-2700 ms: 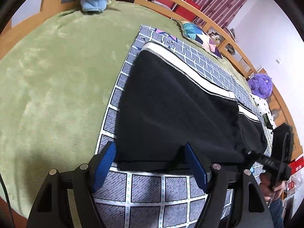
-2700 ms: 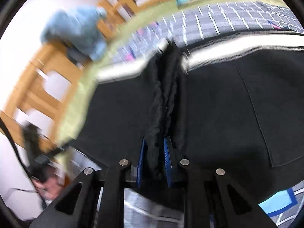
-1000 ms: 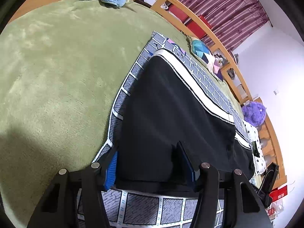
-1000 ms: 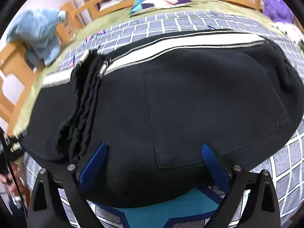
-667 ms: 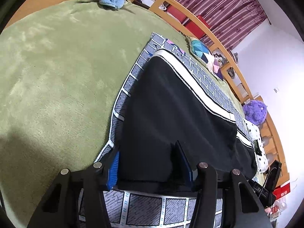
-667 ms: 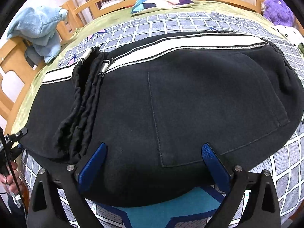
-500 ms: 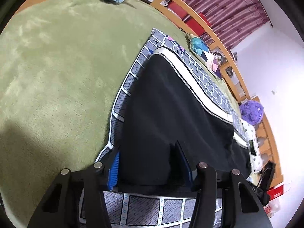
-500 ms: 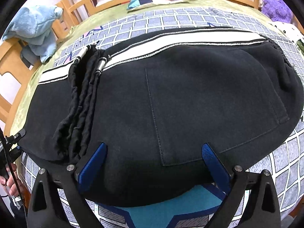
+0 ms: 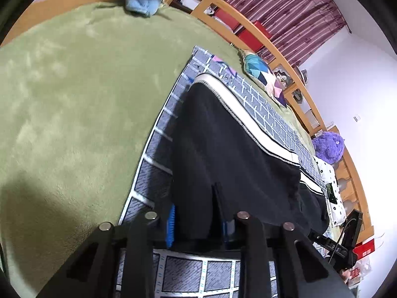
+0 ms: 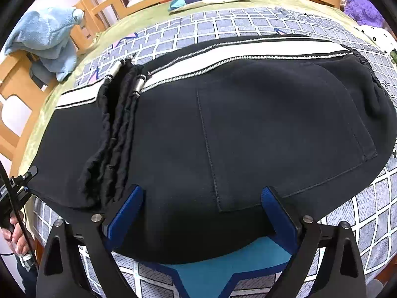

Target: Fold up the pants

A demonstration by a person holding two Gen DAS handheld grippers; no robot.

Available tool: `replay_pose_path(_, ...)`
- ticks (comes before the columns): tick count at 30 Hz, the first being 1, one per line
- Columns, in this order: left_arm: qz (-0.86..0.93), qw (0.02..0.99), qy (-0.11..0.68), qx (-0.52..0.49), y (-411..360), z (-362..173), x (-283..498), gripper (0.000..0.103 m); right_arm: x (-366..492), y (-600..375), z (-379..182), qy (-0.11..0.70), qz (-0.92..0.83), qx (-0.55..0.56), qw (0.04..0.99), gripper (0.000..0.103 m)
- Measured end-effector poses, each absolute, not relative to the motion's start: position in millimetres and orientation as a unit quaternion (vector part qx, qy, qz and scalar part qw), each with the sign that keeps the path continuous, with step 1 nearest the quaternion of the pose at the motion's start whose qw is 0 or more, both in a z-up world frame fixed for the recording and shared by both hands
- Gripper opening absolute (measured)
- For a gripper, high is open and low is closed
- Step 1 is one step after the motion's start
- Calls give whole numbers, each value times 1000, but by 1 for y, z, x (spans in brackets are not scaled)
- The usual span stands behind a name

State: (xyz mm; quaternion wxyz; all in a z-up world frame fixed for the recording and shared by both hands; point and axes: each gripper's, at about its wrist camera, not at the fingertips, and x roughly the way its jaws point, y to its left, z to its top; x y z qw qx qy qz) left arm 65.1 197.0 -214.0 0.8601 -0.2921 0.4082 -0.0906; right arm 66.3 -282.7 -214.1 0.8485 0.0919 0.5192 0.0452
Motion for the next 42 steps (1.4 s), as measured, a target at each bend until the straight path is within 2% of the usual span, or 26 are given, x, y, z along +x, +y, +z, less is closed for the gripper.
replay_pose_path(7, -83, 886, 389, -238, 175, -172, 66, 19, 62, -291, -208, 515, 50, 121, 847, 90)
replay_pose_path(15, -99, 905, 371, -183, 128, -117, 64, 17, 52, -298, -180, 472, 73, 101, 873, 90)
replay_pose_path(25, -164, 917, 360, -56, -13, -65, 58, 16, 33, -349, -159, 429, 94, 89, 894, 90)
replay_pose_path(30, -222, 896, 383, -18, -94, -77, 60, 16, 21, -395, -164, 425, 86, 129, 892, 90)
replay_pose_path(34, -243, 874, 420, -6, -141, -111, 69, 16, 8, -423, -167, 422, 80, 151, 890, 90)
replay_pose_path(40, -244, 848, 470, -32, -147, -145, 69, 18, 6, -439, -178, 437, 90, 177, 877, 90)
replay_pose_path(42, -258, 839, 477, -41, -139, -139, 67, 24, 12, -437, -176, 433, 102, 190, 875, 90)
